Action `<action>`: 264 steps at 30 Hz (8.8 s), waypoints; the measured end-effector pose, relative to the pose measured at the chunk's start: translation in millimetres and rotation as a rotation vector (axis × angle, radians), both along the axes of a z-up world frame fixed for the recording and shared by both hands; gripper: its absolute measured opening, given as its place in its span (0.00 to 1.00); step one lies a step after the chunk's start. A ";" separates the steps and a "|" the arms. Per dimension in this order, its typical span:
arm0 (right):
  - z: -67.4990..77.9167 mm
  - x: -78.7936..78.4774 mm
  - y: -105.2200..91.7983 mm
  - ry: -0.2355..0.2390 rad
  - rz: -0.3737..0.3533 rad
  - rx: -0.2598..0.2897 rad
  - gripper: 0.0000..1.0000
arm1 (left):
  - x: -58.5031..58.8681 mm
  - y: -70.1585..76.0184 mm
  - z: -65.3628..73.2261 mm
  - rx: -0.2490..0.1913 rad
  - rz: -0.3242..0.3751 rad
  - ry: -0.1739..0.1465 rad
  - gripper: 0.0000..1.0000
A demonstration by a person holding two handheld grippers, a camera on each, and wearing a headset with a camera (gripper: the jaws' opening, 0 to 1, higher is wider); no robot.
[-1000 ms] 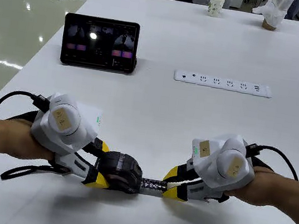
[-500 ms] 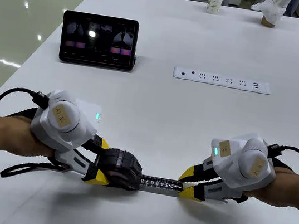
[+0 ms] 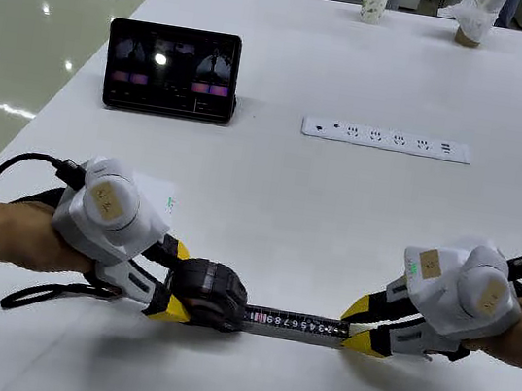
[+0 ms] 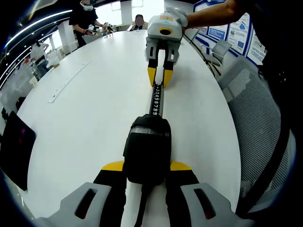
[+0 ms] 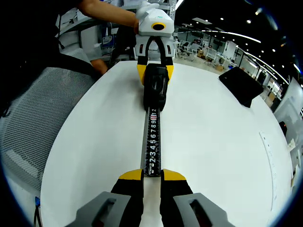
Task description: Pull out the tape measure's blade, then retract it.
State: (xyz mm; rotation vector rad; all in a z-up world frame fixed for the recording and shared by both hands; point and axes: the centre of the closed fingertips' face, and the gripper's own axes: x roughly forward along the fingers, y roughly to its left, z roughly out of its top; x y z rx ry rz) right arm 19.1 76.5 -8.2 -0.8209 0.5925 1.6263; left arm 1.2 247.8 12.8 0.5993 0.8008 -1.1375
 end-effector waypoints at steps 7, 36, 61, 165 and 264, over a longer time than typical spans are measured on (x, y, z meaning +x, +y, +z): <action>-0.7 2.5 -20.1 0.003 -0.016 -0.014 0.09 | 0.0 -0.2 0.0 0.002 -0.001 0.002 0.26; 2.7 13.7 -89.9 -0.007 -0.073 -0.086 0.09 | 1.0 -0.4 0.9 0.009 0.005 0.008 0.26; 4.0 15.2 -109.2 -0.016 -0.092 -0.135 0.11 | -0.5 -1.7 2.1 0.026 0.004 -0.002 0.27; 20.9 -37.5 -122.5 0.069 -0.679 0.024 0.99 | -56.6 -1.3 27.0 -0.193 0.500 -0.044 0.99; 86.0 -84.0 -68.0 0.157 -1.061 0.182 0.99 | -82.1 -35.8 56.3 -0.225 0.967 -0.088 0.99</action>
